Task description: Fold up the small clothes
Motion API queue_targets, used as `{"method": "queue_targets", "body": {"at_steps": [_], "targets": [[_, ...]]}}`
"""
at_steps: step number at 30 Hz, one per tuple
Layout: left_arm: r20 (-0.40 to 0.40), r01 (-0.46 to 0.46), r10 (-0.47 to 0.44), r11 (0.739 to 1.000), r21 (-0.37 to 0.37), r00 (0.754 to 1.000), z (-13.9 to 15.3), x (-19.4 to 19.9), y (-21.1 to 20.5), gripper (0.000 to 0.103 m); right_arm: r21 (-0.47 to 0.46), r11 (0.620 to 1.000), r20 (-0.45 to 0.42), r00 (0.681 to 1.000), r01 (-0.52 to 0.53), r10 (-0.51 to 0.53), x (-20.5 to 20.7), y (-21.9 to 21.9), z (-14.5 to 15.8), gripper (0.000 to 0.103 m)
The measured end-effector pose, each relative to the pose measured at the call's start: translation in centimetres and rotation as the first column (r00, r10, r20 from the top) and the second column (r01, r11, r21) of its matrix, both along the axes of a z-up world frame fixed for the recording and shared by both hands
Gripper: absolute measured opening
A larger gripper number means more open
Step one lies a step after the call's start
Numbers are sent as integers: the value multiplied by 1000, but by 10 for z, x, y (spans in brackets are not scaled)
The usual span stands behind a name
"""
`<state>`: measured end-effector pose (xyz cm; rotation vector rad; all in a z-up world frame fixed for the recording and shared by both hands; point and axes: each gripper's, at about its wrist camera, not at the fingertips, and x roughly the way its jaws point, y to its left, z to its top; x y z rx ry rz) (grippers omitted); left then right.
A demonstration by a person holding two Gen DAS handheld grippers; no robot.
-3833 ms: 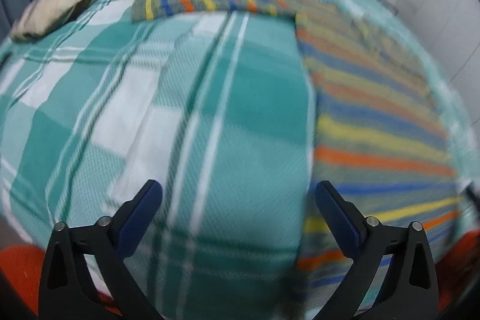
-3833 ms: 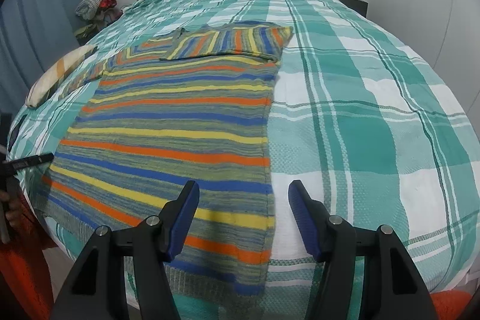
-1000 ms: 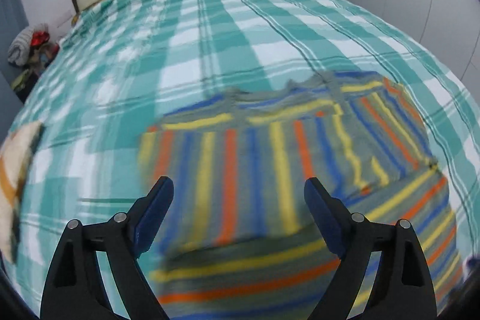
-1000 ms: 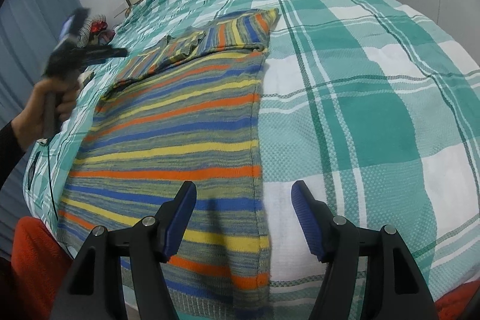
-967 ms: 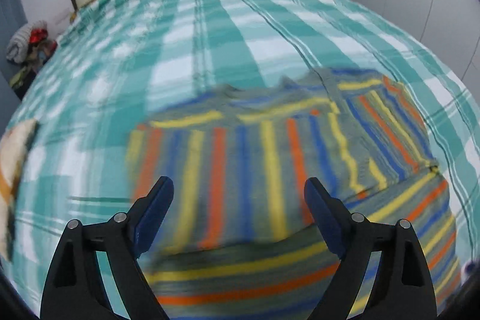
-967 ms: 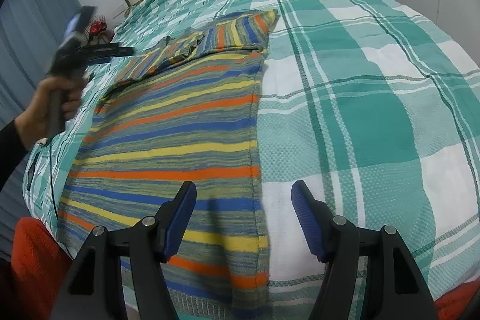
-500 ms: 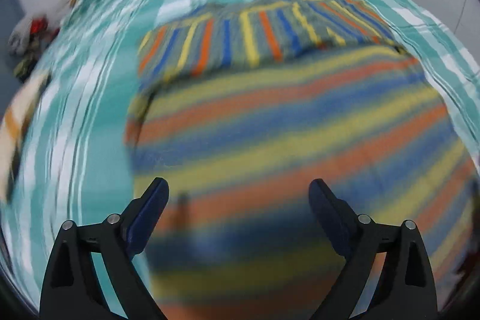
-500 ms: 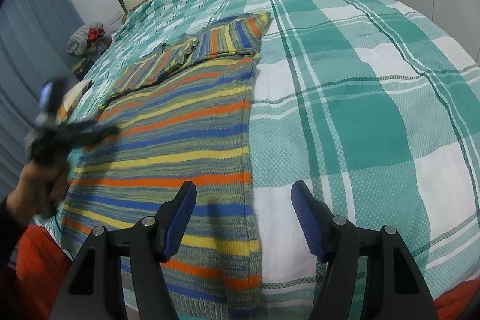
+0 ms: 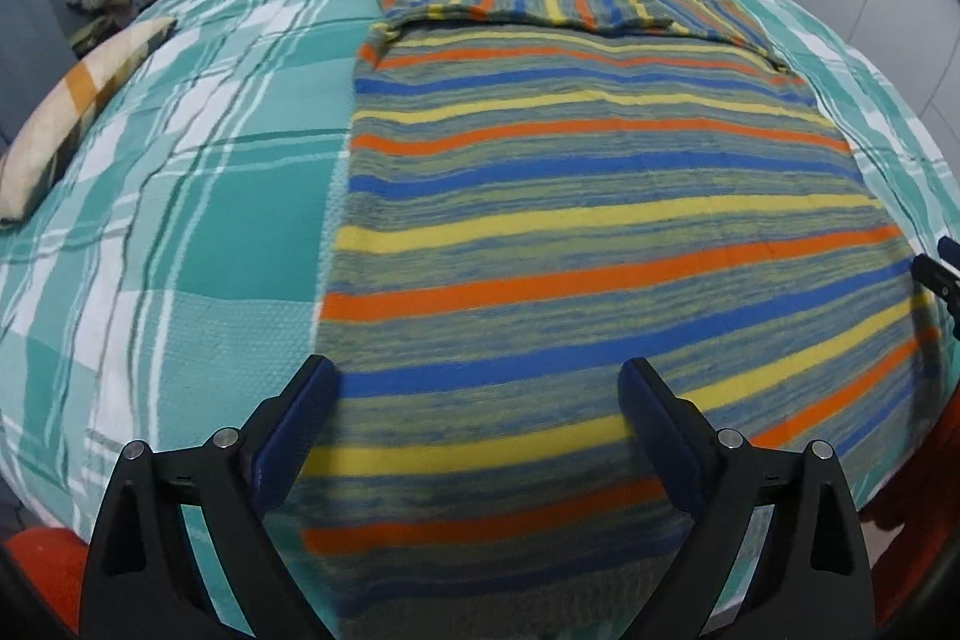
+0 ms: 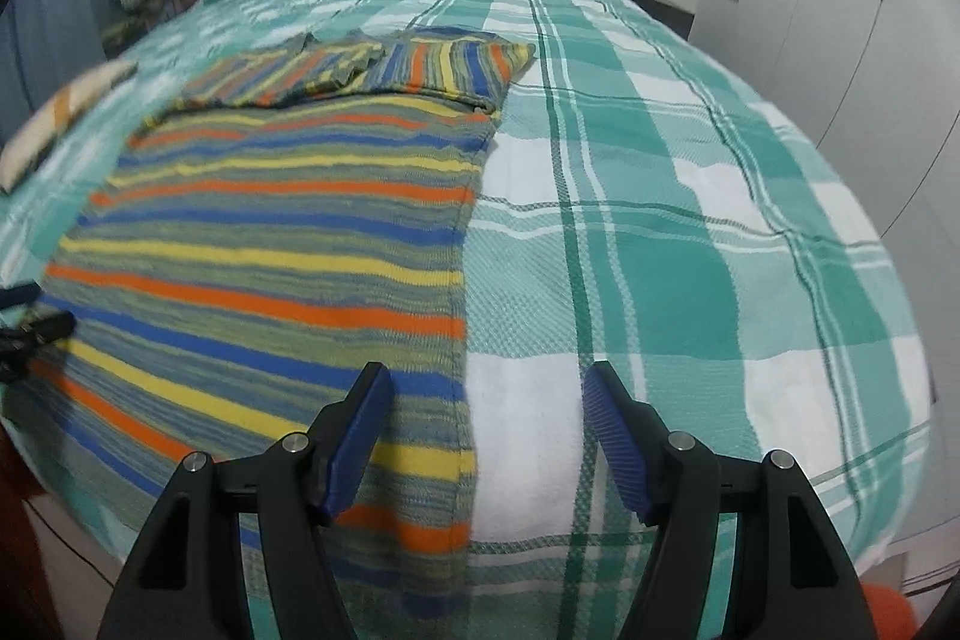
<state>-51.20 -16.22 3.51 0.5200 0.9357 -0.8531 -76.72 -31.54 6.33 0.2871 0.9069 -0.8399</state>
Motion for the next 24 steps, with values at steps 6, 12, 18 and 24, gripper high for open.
{"method": "queue_targets", "body": {"at_steps": [6, 12, 18, 24], "targets": [[-22, -50, 50, 999, -10, 999, -4, 10, 13, 96, -32, 999, -48, 999, -12, 10, 3, 6, -4, 68], [-5, -61, 61, 998, -6, 998, -3, 12, 17, 96, -59, 998, -73, 997, -25, 21, 5, 10, -4, 68], [-7, -76, 76, 997, -5, 997, -2, 14, 23, 96, -79, 996, -88, 996, -28, 21, 5, 12, -4, 69], [-4, -89, 89, 996, -4, 996, -1, 17, 30, 96, -92, 995, -96, 995, -28, 19, 5, 14, -3, 70]]}}
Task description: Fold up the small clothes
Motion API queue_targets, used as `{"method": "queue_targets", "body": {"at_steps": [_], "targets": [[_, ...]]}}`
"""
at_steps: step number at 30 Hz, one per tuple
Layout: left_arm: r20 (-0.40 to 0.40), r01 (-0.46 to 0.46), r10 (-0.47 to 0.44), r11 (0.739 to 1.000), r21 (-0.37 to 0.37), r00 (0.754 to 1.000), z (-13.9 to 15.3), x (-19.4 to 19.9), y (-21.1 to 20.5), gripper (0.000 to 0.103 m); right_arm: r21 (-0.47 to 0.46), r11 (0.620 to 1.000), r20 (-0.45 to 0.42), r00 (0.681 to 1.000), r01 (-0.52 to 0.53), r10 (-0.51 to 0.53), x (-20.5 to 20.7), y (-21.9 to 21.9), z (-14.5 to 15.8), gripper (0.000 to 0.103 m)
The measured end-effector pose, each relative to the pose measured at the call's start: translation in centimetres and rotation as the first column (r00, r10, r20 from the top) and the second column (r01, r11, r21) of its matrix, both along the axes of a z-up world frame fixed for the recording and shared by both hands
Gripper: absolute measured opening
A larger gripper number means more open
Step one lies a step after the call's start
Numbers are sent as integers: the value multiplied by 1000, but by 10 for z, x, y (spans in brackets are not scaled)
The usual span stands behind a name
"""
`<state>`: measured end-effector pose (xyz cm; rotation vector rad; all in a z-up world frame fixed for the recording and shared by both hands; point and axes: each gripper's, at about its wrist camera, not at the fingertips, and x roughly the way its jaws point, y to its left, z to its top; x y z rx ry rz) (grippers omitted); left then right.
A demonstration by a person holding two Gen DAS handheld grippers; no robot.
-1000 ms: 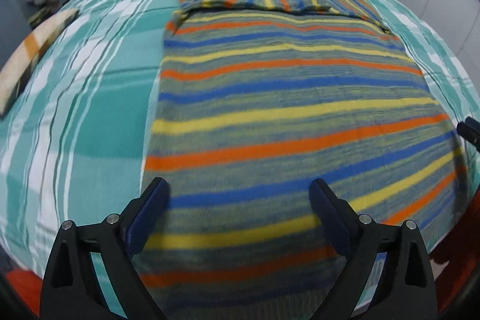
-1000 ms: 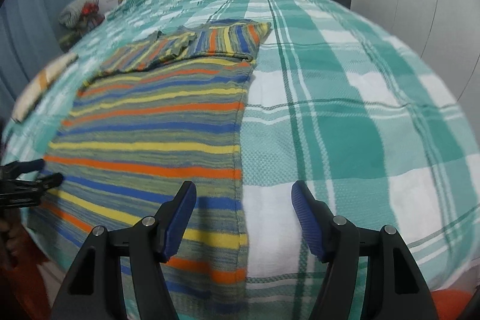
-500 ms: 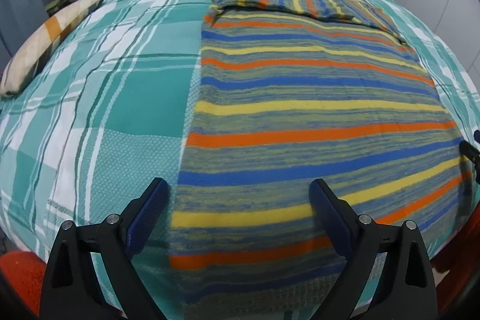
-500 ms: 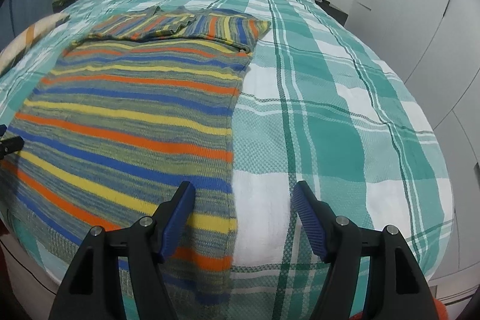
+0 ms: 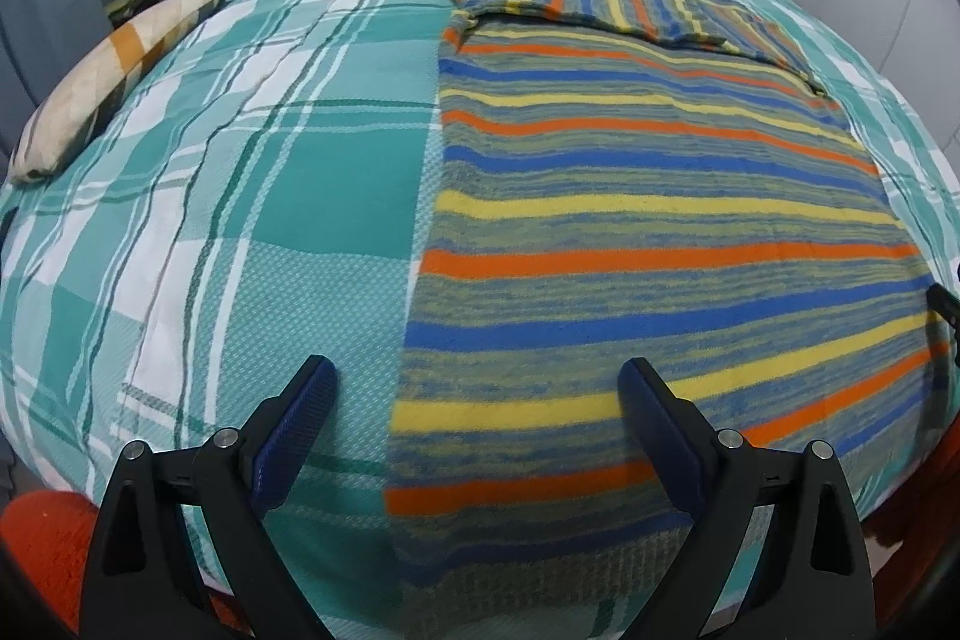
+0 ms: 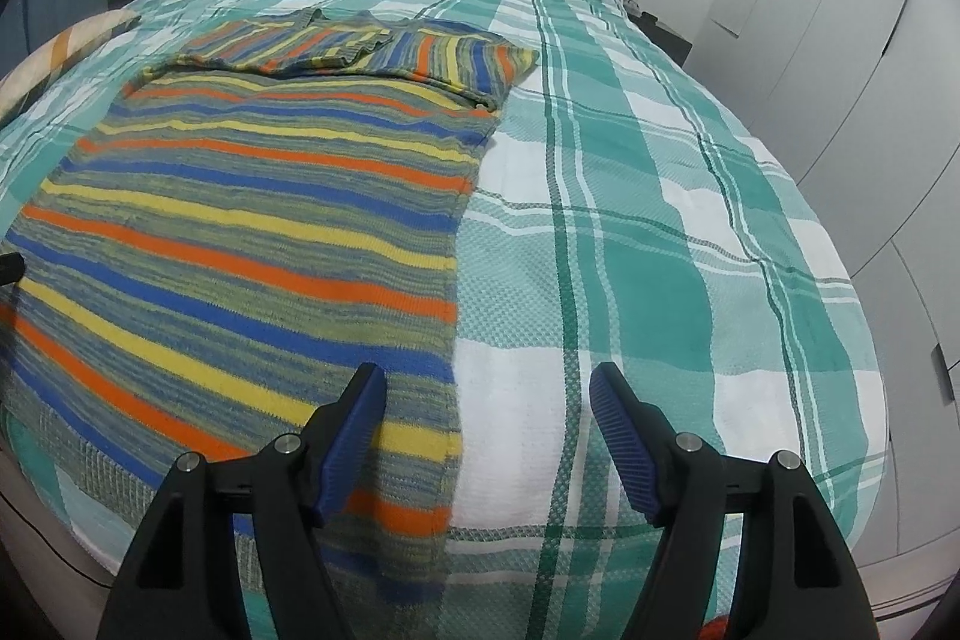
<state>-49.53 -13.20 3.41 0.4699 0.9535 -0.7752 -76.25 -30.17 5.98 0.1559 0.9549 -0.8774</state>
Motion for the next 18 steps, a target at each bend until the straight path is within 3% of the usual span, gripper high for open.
{"method": "queue_targets", "body": {"at_steps": [18], "targets": [[93, -35, 31, 999, 40, 995, 7, 1, 14, 96, 5, 1000, 13, 1000, 28, -29, -8, -3, 0, 70]]}}
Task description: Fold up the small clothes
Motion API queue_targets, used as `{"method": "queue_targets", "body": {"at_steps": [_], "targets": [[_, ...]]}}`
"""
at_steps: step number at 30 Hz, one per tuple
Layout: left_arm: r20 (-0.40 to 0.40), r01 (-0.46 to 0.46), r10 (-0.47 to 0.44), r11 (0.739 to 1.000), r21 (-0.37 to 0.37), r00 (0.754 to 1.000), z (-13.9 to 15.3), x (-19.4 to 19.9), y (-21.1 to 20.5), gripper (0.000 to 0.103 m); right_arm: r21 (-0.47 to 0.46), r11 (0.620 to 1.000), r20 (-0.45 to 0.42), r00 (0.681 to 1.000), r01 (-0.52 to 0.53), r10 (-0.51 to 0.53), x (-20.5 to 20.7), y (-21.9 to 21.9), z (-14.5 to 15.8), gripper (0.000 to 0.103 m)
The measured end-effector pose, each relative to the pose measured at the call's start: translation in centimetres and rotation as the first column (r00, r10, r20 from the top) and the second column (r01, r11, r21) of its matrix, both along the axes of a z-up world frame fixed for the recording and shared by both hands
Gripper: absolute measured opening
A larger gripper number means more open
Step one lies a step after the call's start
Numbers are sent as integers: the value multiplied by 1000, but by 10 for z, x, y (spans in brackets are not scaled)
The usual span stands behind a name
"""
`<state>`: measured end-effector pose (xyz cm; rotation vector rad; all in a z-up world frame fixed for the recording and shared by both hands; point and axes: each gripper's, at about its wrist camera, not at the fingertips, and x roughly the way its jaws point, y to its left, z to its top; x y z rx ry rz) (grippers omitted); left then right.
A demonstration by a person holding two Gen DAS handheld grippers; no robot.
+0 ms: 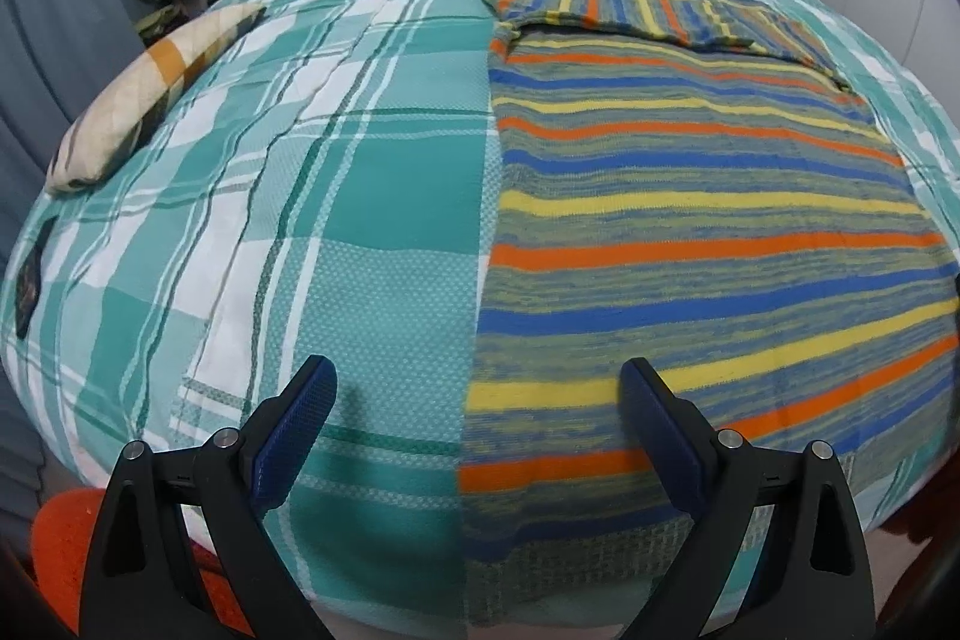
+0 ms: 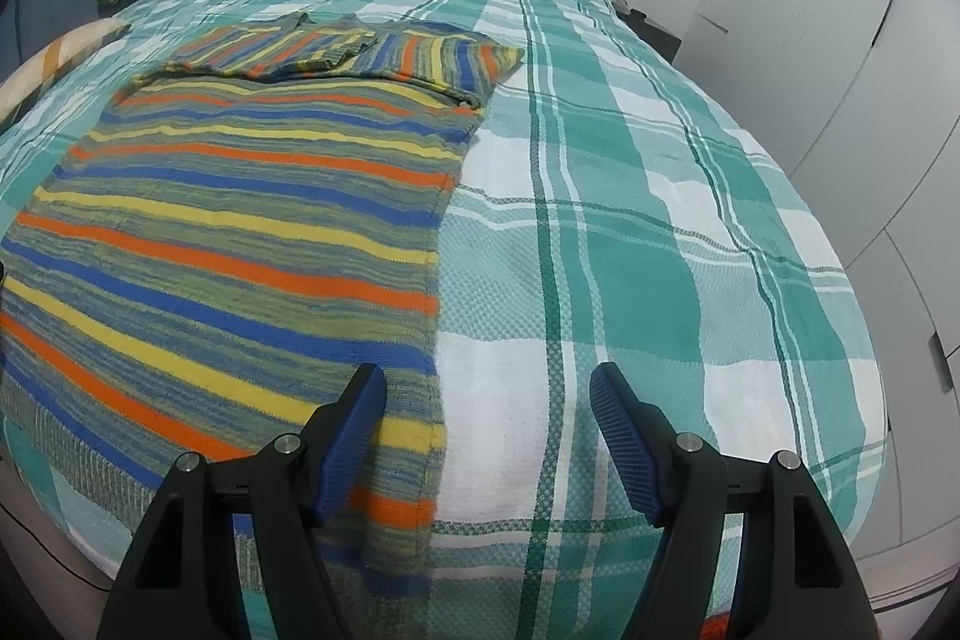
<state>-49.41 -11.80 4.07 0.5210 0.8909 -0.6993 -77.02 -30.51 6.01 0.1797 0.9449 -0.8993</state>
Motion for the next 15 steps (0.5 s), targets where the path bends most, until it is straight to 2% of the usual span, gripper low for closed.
{"method": "queue_targets", "body": {"at_steps": [15], "targets": [[9, 4, -4, 1000, 18, 1000, -3, 0, -1, 96, 5, 1000, 9, 1000, 11, -11, -2, -1, -1, 70]]}}
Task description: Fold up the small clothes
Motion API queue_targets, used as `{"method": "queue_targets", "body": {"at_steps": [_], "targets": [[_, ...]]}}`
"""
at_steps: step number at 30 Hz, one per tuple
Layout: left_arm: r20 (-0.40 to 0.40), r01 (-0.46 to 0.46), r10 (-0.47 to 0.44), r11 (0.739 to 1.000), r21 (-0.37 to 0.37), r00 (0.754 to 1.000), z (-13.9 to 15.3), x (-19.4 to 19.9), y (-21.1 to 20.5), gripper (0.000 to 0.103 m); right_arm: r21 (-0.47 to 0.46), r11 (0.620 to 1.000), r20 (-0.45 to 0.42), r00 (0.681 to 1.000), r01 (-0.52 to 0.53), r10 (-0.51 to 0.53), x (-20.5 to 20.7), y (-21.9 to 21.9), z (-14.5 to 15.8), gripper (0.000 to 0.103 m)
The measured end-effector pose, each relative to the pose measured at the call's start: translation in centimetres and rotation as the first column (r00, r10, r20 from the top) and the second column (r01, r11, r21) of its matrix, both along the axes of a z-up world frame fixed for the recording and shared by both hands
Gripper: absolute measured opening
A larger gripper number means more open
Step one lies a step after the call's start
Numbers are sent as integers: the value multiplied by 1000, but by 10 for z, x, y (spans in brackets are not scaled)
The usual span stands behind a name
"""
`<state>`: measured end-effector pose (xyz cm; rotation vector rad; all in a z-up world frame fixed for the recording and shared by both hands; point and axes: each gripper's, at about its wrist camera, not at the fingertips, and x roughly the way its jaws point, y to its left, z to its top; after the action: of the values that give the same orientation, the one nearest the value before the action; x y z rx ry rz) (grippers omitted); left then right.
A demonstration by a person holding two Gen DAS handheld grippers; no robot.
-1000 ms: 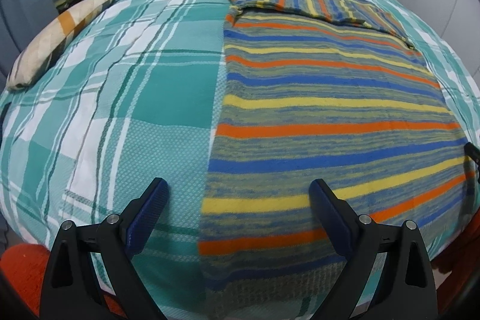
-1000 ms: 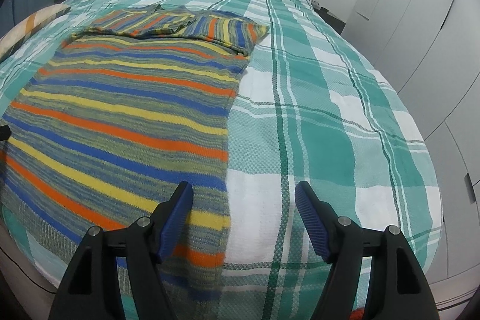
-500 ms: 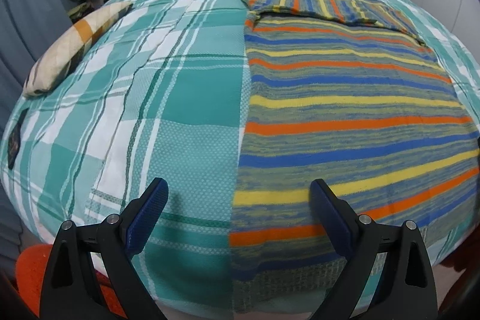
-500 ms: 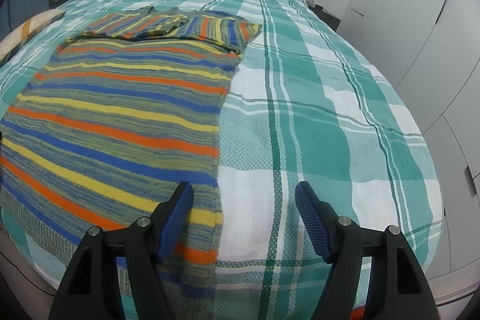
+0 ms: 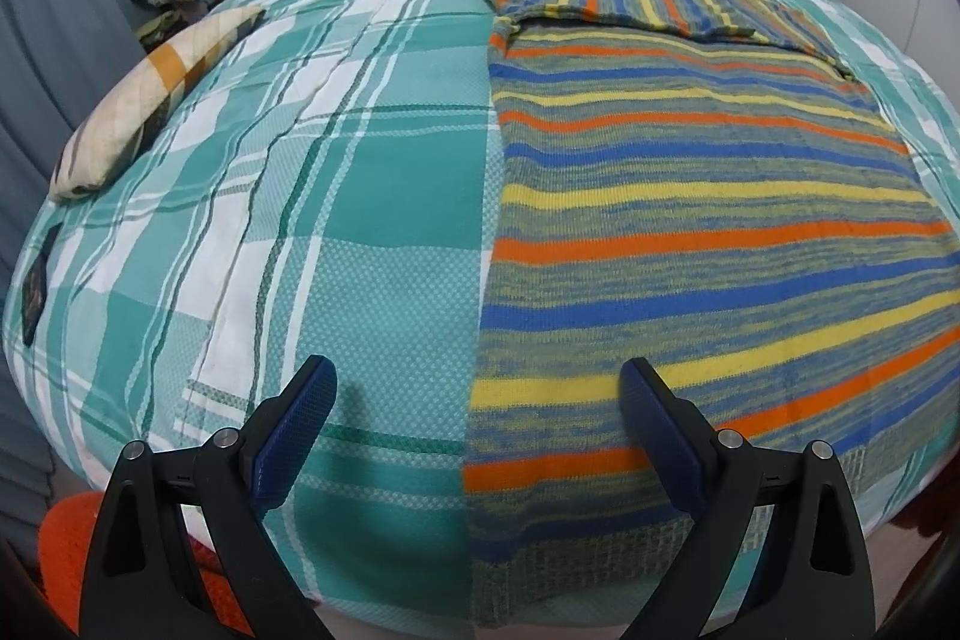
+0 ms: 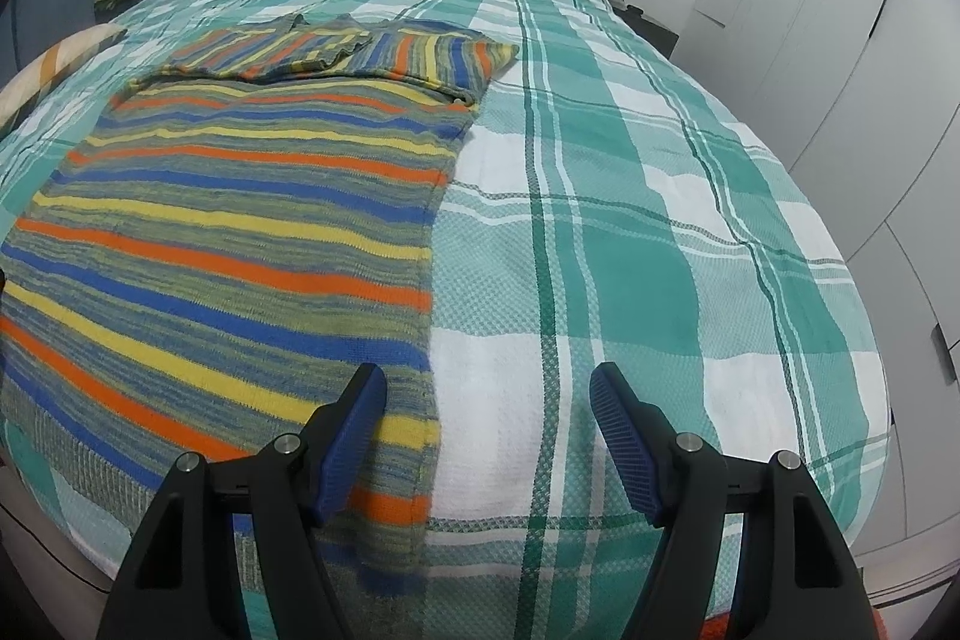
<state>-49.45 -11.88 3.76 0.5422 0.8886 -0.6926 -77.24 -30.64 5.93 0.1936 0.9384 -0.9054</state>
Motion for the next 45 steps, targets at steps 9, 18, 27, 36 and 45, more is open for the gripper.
{"method": "queue_targets", "body": {"at_steps": [9, 18, 27, 36, 45], "targets": [[-8, 1, -1, 1000, 13, 1000, -3, 1, 0, 96, 2, 1000, 3, 1000, 1, -1, -1, 0, 1, 70], [-250, 23, -28, 999, -24, 968, -11, 9, 30, 96, 328, 944, 191, 981, -32, -33, -45, -34, 26, 70], [-309, 145, -139, 989, -4, 941, -19, -20, 19, 53, 677, 718, 209, 978, -159, 19, -33, -13, -30, 54], [-541, 16, -131, 977, -212, 831, 13, 13, 34, 3, 715, 644, 368, 930, -272, -15, -26, -17, -7, 7], [-576, -177, -103, 895, -409, 811, 63, 143, -67, 3, 639, 701, 636, 731, -318, -248, 40, -130, 33, 7]]}}
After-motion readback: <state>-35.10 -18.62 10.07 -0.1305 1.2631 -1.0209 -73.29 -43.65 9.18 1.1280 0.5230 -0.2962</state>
